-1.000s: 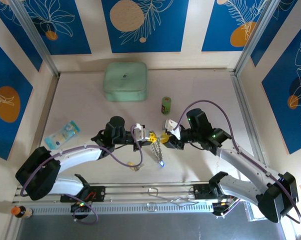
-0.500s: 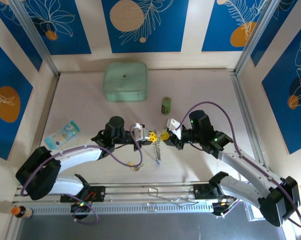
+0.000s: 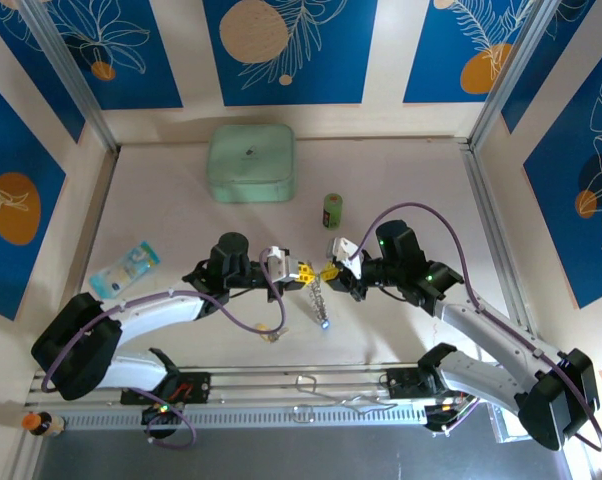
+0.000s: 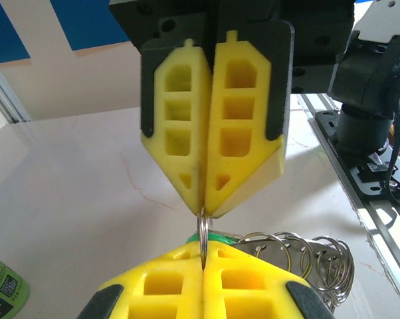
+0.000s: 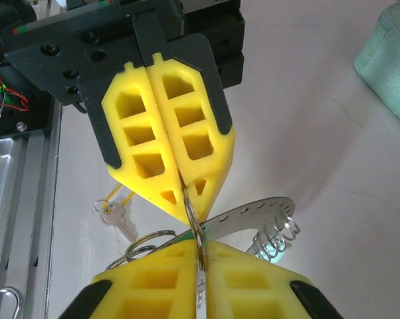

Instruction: Put the keys on the keyring

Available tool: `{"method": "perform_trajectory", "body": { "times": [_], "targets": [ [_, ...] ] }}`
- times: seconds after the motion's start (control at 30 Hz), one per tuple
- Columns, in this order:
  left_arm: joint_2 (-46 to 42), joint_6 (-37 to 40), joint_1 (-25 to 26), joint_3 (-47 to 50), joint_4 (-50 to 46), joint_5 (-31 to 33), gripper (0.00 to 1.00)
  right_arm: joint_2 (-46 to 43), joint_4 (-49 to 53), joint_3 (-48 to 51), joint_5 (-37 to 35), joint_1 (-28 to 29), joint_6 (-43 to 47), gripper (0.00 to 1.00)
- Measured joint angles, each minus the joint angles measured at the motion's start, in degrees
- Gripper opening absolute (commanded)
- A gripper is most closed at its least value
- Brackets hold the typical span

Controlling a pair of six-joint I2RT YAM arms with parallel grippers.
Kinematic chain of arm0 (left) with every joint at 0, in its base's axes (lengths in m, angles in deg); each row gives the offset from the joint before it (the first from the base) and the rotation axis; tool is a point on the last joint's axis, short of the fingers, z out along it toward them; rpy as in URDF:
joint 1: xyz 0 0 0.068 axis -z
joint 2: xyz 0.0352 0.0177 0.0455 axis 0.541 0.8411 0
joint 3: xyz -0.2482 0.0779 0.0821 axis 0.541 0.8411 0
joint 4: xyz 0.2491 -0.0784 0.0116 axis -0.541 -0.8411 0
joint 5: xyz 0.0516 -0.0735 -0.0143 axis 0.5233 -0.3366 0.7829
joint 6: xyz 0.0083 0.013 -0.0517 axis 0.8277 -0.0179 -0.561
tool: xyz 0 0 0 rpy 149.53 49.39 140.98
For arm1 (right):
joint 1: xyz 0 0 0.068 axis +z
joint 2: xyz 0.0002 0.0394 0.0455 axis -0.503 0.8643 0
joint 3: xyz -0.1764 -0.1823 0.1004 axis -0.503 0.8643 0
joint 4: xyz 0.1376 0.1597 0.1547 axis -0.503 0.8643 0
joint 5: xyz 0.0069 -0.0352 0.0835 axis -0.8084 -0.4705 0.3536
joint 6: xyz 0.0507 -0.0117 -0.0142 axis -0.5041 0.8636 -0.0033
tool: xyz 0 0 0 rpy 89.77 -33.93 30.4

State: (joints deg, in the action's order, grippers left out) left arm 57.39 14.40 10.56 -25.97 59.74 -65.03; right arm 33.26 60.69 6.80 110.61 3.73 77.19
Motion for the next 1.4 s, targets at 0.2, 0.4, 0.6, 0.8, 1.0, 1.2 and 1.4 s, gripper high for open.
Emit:
{"method": "perform_trajectory", "body": {
  "times": [0.2, 0.4, 0.6, 0.8, 1.0, 1.2, 1.4],
  "targets": [
    [0.0, -0.5, 0.0, 0.1, 0.3, 0.0, 0.00, 0.0, 0.5, 0.0, -0.1, 0.0, -0.1, 0.00],
    [0.0, -3.6, 0.0, 0.8, 3.3, -0.2, 0.00, 1.5, 0.4, 0.0, -0.7, 0.0, -0.1, 0.01],
    [0.0, -3.9, 0.0, 1.6, 4.9, -1.0, 0.00, 1.2, 0.8, 0.0, -0.7, 0.1, 0.0, 0.19],
    [0.0, -4.1, 0.0, 1.6, 6.3, -2.1, 0.00, -0.9, -0.6, 0.0, 1.1, 0.0, -0.2, 0.20],
    [0.3, -5.1, 0.0, 1.6, 7.7, -2.6, 0.00, 0.1, -2.4, 0.0, 2.5, 0.1, -1.0, 0.11],
    [0.5, -5.6, -0.2, 1.7, 7.6, -2.5, 0.10, 0.9, -2.7, 0.0, 3.4, 0.0, -1.8, 0.00],
    [0.3, -2.1, 0.0, 1.0, 3.4, -0.2, 0.32, 1.0, 1.0, -0.6, 1.6, 0.6, 0.0, 0.00]
  ]
}}
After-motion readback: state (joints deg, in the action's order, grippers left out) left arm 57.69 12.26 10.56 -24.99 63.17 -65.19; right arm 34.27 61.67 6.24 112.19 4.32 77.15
